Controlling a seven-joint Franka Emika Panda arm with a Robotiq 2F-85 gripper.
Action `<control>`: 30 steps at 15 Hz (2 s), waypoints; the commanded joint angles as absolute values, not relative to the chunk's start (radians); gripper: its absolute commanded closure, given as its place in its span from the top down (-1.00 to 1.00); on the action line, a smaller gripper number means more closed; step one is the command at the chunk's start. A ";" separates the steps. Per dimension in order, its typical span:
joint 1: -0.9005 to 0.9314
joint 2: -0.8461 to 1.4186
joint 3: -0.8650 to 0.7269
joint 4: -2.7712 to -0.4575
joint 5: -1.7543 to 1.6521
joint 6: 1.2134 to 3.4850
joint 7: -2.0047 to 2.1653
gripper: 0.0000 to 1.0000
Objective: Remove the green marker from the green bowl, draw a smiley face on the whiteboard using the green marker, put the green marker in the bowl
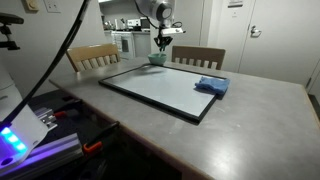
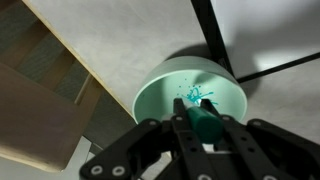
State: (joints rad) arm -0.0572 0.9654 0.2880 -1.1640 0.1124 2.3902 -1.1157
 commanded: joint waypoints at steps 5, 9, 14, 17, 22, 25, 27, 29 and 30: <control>-0.117 0.997 0.333 -1.174 0.156 2.420 -1.179 -0.90; -0.129 1.012 0.344 -1.171 0.174 2.414 -1.197 -0.90; -0.125 1.017 0.354 -1.182 0.189 2.411 -1.210 -0.66; -0.123 1.019 0.364 -1.185 0.190 2.411 -1.211 -0.13; -0.123 1.023 0.373 -1.179 0.188 2.405 -1.213 0.63; -0.120 1.002 0.362 -1.180 0.179 2.376 -1.196 0.97; -0.117 0.979 0.355 -1.184 0.170 2.333 -1.191 1.00; -0.110 0.952 0.350 -1.195 0.166 2.297 -1.187 1.00; -0.109 0.940 0.348 -1.194 0.169 2.268 -1.183 1.00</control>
